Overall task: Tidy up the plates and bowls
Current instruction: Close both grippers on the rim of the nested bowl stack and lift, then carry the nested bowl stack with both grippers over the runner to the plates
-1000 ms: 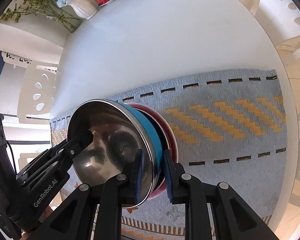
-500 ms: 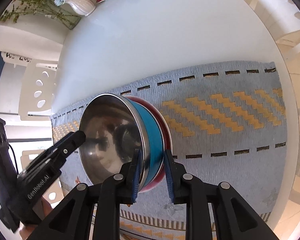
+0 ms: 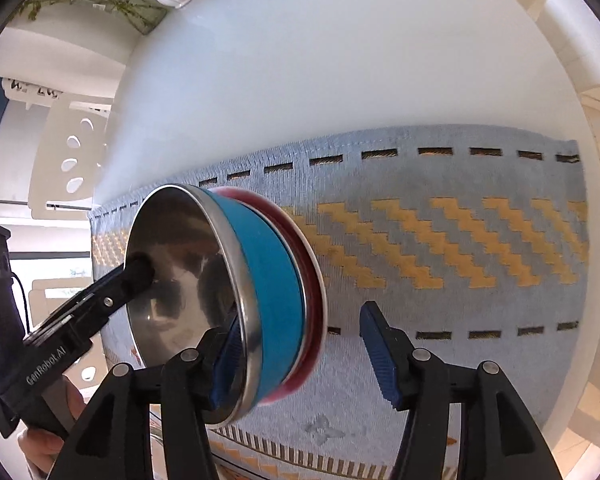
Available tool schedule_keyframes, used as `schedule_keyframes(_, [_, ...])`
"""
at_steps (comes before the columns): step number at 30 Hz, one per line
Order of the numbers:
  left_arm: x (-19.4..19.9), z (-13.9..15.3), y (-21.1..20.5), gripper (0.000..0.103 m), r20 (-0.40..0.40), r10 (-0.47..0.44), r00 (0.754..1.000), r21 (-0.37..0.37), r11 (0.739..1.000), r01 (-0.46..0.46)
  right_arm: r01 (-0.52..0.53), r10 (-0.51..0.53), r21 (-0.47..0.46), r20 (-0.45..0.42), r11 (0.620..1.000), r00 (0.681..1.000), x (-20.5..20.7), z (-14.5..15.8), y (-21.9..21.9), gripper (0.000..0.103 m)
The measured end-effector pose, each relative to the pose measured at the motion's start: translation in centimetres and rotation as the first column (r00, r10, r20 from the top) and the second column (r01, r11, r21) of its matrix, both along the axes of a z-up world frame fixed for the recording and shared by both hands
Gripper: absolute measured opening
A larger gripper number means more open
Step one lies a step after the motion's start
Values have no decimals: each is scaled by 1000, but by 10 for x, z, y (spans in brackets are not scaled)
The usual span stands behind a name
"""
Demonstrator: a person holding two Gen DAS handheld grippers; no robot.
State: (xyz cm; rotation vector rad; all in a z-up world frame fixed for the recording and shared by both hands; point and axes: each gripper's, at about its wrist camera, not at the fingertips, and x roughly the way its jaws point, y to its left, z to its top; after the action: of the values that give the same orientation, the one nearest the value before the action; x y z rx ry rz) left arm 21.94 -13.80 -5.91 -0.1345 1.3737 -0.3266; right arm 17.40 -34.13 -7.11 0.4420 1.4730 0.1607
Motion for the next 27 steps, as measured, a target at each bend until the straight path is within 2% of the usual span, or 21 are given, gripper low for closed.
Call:
schedule_keyframes(2, [1,-7,-1,45,-16,14,1000,-25,1000,-14,0,0,3,-5,1000,1000,4,-10,1,58])
schedule_keyframes(3, [1,-10,0,46,-22,24,999,-39,999,-25,11,-11,32,-4,999,1000,5,-14,0,61])
schedule_keyframes(5, [0,-15,1,50,-21,36,999,-66,997,-38,29,-28,89,-4,996,1000,6,-20,-1,61])
schedule_keyframes(7, [-2,-20,2,62,-17,49,999,-62,997,-50,31,-31,114,2,993,1000,6,-24,0,61])
schedule_keyframes(11, [-1,-29,2,62,-38,70,997,-125,989,-74,27,-29,146,12,989,1000,7,-29,3,62])
schedule_keyframes(12, [-2,-29,1,61,-34,67,997,-130,989,-71,35,-37,168,12,985,999,7,-30,2,60])
schedule_keyframes(14, [-3,-26,-4,51,-22,47,999,-134,990,-50,47,-50,195,10,980,999,6,-32,-1,60])
schedule_keyframes(15, [-3,-24,-9,39,-23,35,999,-131,991,-38,47,-50,198,11,979,999,6,-32,0,60])
schedule_keyframes(16, [-3,-21,-15,36,-24,17,1000,-117,993,-19,44,-47,197,13,979,999,6,-32,0,60])
schedule_keyframes(18, [-1,-19,-21,36,-12,6,1000,-92,996,-7,37,-42,182,23,983,999,5,-29,0,58])
schedule_keyframes(24, [0,-20,-18,35,-18,14,1000,-98,995,-16,7,-14,178,37,984,999,3,-27,-3,55])
schedule_keyframes(27, [-2,-16,-21,35,-3,-33,999,-69,997,32,9,-16,171,43,985,999,2,-26,-4,54])
